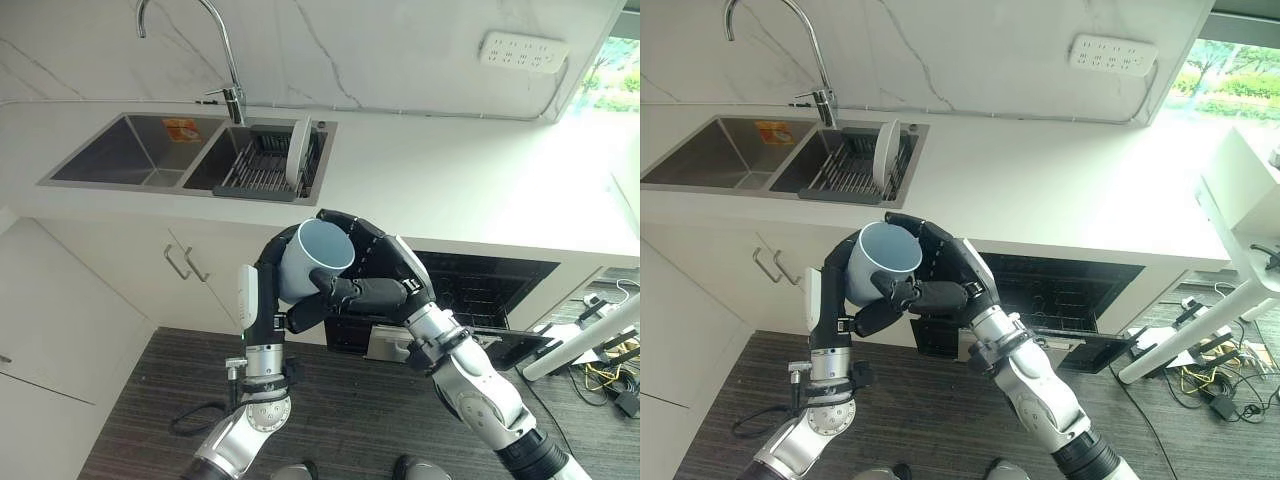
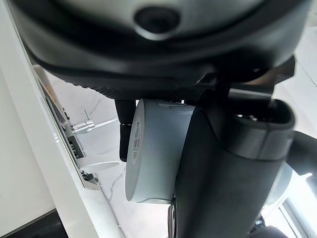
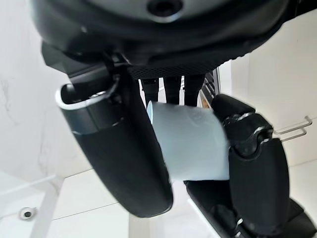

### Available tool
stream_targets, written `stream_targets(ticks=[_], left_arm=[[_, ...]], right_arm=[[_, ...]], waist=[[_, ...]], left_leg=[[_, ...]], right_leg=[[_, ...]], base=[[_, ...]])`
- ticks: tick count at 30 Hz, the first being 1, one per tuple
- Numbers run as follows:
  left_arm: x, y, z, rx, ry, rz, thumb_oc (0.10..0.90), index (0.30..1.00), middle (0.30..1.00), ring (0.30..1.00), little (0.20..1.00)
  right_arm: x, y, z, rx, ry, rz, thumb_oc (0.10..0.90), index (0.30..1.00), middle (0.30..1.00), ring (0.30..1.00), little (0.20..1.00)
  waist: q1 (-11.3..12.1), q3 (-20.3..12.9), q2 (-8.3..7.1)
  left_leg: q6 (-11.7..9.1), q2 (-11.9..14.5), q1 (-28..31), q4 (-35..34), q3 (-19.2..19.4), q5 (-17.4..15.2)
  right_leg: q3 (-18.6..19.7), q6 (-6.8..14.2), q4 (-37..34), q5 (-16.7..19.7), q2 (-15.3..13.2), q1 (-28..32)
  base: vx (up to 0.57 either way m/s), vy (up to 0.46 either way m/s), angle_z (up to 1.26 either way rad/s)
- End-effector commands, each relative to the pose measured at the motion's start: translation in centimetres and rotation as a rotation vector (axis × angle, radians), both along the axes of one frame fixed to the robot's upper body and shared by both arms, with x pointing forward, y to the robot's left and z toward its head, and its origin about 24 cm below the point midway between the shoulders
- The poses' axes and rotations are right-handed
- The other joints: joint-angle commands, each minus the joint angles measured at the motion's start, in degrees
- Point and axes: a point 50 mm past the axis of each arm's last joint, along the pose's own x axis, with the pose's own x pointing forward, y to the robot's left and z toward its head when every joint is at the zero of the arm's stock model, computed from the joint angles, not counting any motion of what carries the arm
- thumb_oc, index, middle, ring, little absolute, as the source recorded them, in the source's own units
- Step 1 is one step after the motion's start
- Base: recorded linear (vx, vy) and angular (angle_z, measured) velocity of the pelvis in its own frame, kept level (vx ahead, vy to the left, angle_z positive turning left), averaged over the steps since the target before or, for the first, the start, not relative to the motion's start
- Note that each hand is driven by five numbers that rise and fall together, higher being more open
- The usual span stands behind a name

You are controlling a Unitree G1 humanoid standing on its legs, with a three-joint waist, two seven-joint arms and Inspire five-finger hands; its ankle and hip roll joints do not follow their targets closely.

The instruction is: Place the dishes in the dishwasher.

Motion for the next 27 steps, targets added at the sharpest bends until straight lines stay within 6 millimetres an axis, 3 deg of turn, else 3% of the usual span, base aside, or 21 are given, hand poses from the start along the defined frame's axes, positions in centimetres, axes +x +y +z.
stream_targets(ticks=[1,19,21,22,27], left_arm=[[0.6,-2.4,5.0,-0.011,-0.289,-0.165,0.4,0.3,0.3,0.3,0.3],[0.7,-2.8,4.9,0.007,-0.265,-0.198,0.4,0.3,0.3,0.3,0.3],[0.7,-2.9,4.9,0.007,-0.259,-0.206,0.587,0.58,0.58,0.58,0.58],[0.7,-2.9,4.8,0.002,-0.255,-0.208,0.8,0.9,0.9,0.9,0.9],[0.6,-3.0,4.6,-0.005,-0.239,-0.212,0.8,0.9,0.9,0.9,0.9]], right_arm=[[0.2,2.1,4.9,0.129,-0.22,0.106,0.4,0.3,0.3,0.3,0.3],[0.4,1.8,5.3,0.137,-0.237,0.058,0.4,0.3,0.3,0.3,0.3],[0.4,1.7,5.3,0.143,-0.239,0.047,0.4,0.3,0.3,0.3,0.3],[0.4,1.7,5.3,0.147,-0.239,0.041,0.4,0.3,0.3,0.3,0.3],[0.5,1.1,5.5,0.184,-0.243,-0.015,0.4,0.3,0.3,0.3,0.3]], waist=[[0.9,-2.2,-1.73],[0.8,-2.1,-1.65],[0.7,-2.1,-1.58],[0.7,-2.0,-1.56],[0.4,-2.1,-1.39]], left_leg=[[-1.4,1.4,0.3,1.2,-3.5,-3.7],[-1.3,1.4,0.4,1.2,-3.6,-3.7],[-1.4,1.5,0.4,1.2,-3.5,-3.7],[-1.4,1.6,0.4,1.2,-3.4,-3.7],[-1.5,1.9,0.5,1.2,-3.0,-3.5]], right_leg=[[4.8,6.1,-5.8,-1.0,-0.1,5.8],[4.9,6.0,-5.8,-1.0,0.0,5.9],[4.9,6.0,-5.8,-1.0,0.0,5.9],[4.8,6.0,-5.8,-1.0,0.0,5.9],[4.6,5.9,-5.8,-1.0,0.0,6.0]], base=[[0.0,0.0,0.0],[0.0,0.0,0.0],[0.0,0.0,0.0],[0.0,0.0,0.0],[0.0,0.0,0.0]])
